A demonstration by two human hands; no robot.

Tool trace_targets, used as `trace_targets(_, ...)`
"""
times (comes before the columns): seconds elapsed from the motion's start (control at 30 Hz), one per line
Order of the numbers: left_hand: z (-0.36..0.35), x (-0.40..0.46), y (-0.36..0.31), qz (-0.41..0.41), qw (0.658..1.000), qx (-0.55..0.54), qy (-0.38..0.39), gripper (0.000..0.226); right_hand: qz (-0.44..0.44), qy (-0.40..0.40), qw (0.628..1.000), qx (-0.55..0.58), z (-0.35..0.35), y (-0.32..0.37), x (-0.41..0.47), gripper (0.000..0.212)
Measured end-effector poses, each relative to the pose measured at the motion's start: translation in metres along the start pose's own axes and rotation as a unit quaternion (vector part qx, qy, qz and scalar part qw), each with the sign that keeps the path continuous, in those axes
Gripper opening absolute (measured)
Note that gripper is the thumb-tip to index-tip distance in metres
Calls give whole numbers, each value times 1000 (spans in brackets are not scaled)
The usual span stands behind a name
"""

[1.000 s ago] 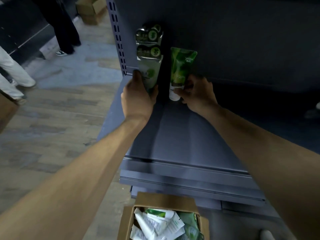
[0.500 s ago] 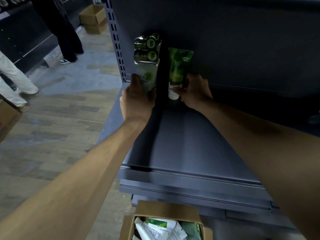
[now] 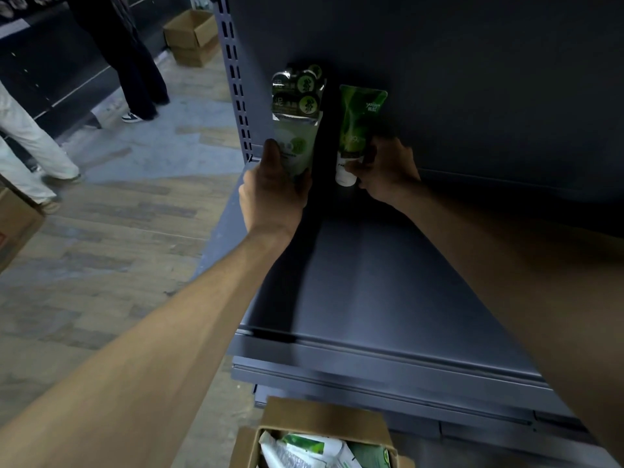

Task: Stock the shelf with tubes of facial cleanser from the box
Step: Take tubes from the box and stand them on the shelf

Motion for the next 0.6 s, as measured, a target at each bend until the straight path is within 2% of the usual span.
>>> trace_targets(0.3, -1, 2, 1, -13, 1000, -7, -3, 38, -11, -14, 1000, -10, 1, 4, 6, 30)
trace_targets(0.5, -2, 3, 3, -20, 1000, -9, 0, 38, -16, -42, 999, -16, 4, 7, 1, 44)
trace_targets(0.6, -4, 3, 4, -18, 1000, -12, -2, 37, -17, -55, 998, -19, 3, 10, -1, 40)
Point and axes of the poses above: each hand's wrist, its own x-axis towards the middle knuckle, its own z-axis out of the back of the hand, y = z × x, the point moved 2 cm from there along x, towards the middle knuckle, and after that the axes turned 8 degrees about z, right-handed, at the moved point
